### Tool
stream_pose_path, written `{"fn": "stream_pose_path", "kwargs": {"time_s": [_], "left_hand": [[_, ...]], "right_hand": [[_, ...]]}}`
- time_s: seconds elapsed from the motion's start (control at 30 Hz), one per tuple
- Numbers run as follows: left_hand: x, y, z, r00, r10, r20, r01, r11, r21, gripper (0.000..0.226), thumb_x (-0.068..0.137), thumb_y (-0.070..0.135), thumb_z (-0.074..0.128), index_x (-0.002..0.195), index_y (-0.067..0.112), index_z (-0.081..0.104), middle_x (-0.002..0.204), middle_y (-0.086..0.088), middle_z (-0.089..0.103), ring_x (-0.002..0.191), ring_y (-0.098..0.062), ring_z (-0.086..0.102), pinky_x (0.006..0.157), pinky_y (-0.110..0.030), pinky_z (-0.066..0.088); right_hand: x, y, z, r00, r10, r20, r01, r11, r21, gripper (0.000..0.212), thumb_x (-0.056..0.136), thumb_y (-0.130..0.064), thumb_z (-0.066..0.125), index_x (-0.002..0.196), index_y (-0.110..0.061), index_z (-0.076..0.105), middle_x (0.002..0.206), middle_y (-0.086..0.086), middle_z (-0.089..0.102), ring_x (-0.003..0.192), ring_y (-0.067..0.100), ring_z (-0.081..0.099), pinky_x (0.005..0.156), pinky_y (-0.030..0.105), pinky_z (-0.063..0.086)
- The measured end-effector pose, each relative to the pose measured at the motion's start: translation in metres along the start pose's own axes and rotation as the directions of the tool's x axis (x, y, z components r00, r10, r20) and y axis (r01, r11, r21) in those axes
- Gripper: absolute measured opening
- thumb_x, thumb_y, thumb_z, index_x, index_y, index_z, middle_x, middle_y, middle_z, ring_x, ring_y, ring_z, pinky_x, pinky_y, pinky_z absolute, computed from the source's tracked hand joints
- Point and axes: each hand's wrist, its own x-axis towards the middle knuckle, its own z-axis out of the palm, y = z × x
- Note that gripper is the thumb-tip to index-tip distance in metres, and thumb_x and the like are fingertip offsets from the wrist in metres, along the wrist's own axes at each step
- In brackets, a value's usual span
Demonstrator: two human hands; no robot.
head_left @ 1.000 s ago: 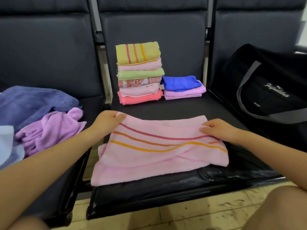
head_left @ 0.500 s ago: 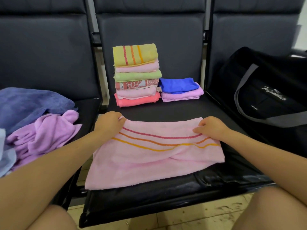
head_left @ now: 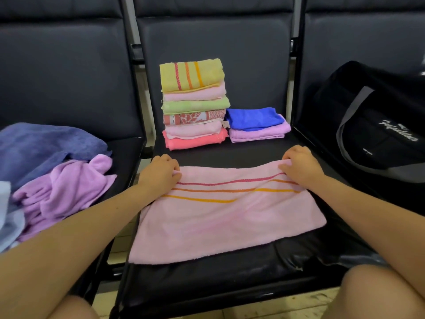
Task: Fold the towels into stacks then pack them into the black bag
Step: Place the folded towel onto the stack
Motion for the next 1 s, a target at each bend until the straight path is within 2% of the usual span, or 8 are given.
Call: {"fn": "stream_pose_path", "kwargs": {"time_s": [0.17,0.33,0.43,0.57,0.7,0.83,0.93,1.0], "left_hand": [[0.005,0.002,-0.008,0.988,-0.005,0.153,0.009,1.000,-0.028,0.038,0.092,0.036,0.056,0.126,0.023,0.044,0.113,-0.001,0.059,0.089,-0.013,0.054,0.065,-0.024,0.039],[0.006,0.008,-0.012,0.975,0.000,0.223,-0.026,0.993,0.114,0.022,0.098,0.037,0.042,0.095,0.017,0.051,0.090,-0.001,0.058,0.082,-0.016,0.055,0.066,-0.027,0.041],[-0.002,0.007,-0.020,0.997,0.009,0.081,0.006,0.982,-0.189,0.022,0.103,0.029,0.035,0.093,0.013,0.047,0.083,-0.001,0.053,0.079,-0.019,0.052,0.067,-0.029,0.038],[-0.005,0.007,-0.067,0.970,-0.114,-0.214,-0.041,0.794,-0.606,0.027,0.104,0.027,0.031,0.099,0.010,0.052,0.089,-0.003,0.056,0.082,-0.018,0.053,0.073,-0.033,0.041],[-0.005,0.009,-0.128,0.888,-0.187,-0.420,-0.162,0.728,-0.666,0.030,0.102,0.023,0.037,0.077,0.018,0.053,0.077,-0.001,0.054,0.070,-0.014,0.050,0.062,-0.026,0.041],[-0.010,0.012,-0.176,0.833,-0.327,-0.446,-0.189,0.589,-0.785,0.027,0.099,0.026,0.044,0.075,0.020,0.057,0.073,0.004,0.054,0.065,-0.007,0.047,0.055,-0.018,0.036],[-0.015,0.017,-0.198,0.837,-0.391,-0.384,-0.213,0.413,-0.886,0.025,0.095,0.030,0.051,0.088,0.010,0.064,0.079,-0.001,0.058,0.070,-0.012,0.052,0.058,-0.022,0.044],[-0.019,0.019,-0.209,0.843,-0.417,-0.341,-0.229,0.294,-0.928,0.027,0.092,0.033,0.056,0.082,0.009,0.061,0.079,-0.002,0.059,0.073,-0.014,0.054,0.065,-0.027,0.047]], "right_hand": [[0.009,-0.007,0.003,0.970,0.036,0.240,-0.022,0.998,-0.059,0.037,0.090,-0.010,0.052,0.126,-0.015,0.047,0.120,0.012,0.053,0.107,0.028,0.053,0.080,0.032,0.043],[0.004,-0.017,0.002,0.963,0.063,0.262,-0.008,0.978,-0.208,0.021,0.094,-0.020,0.046,0.109,-0.007,0.052,0.112,0.013,0.057,0.097,0.027,0.053,0.073,0.031,0.040],[0.000,-0.025,-0.010,0.987,0.068,0.146,-0.081,0.993,0.081,0.017,0.099,-0.026,0.044,0.096,-0.010,0.048,0.096,0.010,0.056,0.083,0.021,0.048,0.069,0.031,0.036],[0.004,-0.053,-0.057,0.991,0.117,-0.069,-0.039,0.731,0.681,0.015,0.095,-0.019,0.048,0.082,-0.011,0.050,0.076,0.001,0.048,0.071,0.016,0.046,0.058,0.027,0.037],[0.018,-0.076,-0.116,0.964,0.225,-0.144,0.057,0.355,0.933,0.007,0.089,-0.022,0.055,0.085,-0.018,0.059,0.087,0.002,0.060,0.087,0.021,0.058,0.078,0.038,0.051],[0.023,-0.089,-0.158,0.940,0.218,-0.262,0.168,0.373,0.912,0.006,0.087,-0.025,0.060,0.082,-0.024,0.061,0.086,-0.003,0.061,0.085,0.016,0.057,0.074,0.035,0.049],[0.019,-0.097,-0.178,0.920,0.184,-0.345,0.228,0.466,0.855,0.022,0.087,-0.028,0.060,0.075,-0.010,0.057,0.079,0.002,0.054,0.076,0.013,0.049,0.068,0.031,0.042],[0.018,-0.102,-0.189,0.910,0.170,-0.379,0.254,0.495,0.831,0.037,0.088,-0.032,0.058,0.076,0.002,0.055,0.077,0.005,0.048,0.074,0.014,0.044,0.066,0.031,0.037]]}}
